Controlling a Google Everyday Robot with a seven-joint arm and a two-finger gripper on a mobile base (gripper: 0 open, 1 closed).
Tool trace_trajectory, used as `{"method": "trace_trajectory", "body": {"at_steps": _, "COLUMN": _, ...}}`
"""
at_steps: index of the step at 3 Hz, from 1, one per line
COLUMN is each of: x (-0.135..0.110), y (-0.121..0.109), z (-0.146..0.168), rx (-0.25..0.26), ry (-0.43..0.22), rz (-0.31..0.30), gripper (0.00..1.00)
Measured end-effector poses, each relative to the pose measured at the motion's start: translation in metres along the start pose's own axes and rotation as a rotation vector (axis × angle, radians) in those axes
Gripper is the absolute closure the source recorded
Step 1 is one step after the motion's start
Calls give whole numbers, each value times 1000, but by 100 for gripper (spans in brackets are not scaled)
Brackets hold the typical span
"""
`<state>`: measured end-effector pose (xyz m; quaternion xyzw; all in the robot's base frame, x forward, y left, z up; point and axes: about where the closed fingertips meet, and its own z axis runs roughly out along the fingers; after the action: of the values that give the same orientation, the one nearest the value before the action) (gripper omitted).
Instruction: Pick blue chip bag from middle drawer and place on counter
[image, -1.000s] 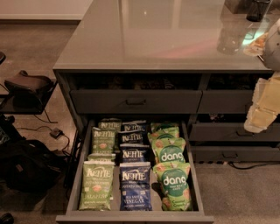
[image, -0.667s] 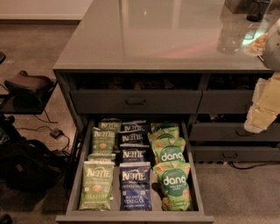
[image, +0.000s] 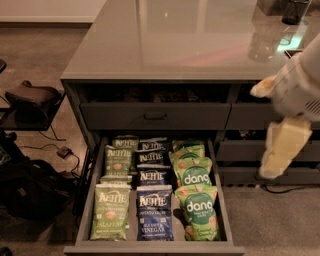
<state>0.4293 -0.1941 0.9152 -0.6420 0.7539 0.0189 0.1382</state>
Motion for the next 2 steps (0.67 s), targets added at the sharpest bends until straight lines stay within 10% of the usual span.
{"method": "trace_trajectory", "body": {"at_steps": 2, "x": 9, "y": 20, "z": 166, "rx": -125, "ry": -214, "rz": 45, "gripper": 0}}
